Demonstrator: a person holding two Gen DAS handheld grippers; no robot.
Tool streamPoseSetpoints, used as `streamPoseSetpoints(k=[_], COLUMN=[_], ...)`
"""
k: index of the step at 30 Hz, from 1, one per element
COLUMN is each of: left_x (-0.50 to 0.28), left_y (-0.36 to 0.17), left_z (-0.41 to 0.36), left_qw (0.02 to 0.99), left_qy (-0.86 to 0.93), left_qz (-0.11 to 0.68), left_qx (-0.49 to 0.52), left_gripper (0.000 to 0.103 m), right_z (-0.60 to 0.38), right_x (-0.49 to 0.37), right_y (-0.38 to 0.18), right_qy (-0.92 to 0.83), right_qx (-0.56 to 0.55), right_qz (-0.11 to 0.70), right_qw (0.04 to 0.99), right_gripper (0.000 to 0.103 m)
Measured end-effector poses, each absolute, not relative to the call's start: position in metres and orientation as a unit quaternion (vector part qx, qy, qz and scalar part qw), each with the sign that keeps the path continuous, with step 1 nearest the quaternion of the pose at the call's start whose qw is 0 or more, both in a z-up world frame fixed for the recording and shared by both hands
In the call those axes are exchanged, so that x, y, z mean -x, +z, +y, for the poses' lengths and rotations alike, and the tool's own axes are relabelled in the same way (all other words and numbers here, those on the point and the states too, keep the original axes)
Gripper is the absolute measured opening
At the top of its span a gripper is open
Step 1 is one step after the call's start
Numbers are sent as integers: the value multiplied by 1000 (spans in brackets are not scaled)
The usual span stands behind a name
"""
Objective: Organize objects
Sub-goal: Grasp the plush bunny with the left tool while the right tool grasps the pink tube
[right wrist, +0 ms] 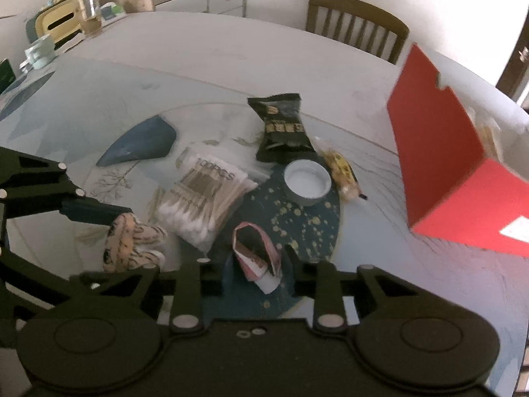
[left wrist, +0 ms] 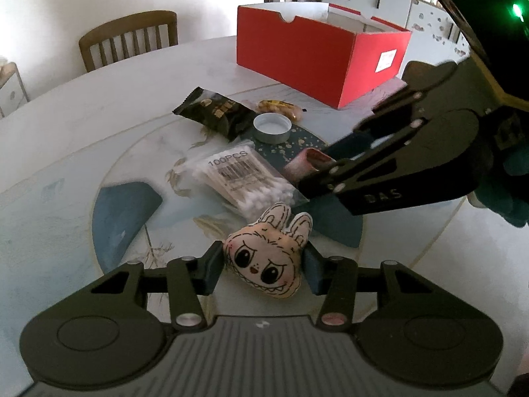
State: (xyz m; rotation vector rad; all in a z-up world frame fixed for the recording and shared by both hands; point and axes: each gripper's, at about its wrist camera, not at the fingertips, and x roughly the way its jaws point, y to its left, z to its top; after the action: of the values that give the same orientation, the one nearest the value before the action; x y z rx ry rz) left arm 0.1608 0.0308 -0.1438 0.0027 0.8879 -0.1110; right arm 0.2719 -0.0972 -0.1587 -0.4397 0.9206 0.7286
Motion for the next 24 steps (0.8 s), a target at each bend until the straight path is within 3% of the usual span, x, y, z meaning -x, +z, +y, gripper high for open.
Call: streamPoseSetpoints(k=[9,24], left_x=[-155,-161], left_y=[-129,-93], left_z=[33,6], left_qw=[903,905], left_qy=[-56,-90], left_qz=[425,414], left_qx=[36,41], left_gripper=[48,48], right_z=[-127,-175], right_x=[-262,-239], right_y=[-150,-104], right_qy=[317,300], right_qx=[148,75], right_qz=[448,441], right_qw=[823,843], right_gripper=[22,22])
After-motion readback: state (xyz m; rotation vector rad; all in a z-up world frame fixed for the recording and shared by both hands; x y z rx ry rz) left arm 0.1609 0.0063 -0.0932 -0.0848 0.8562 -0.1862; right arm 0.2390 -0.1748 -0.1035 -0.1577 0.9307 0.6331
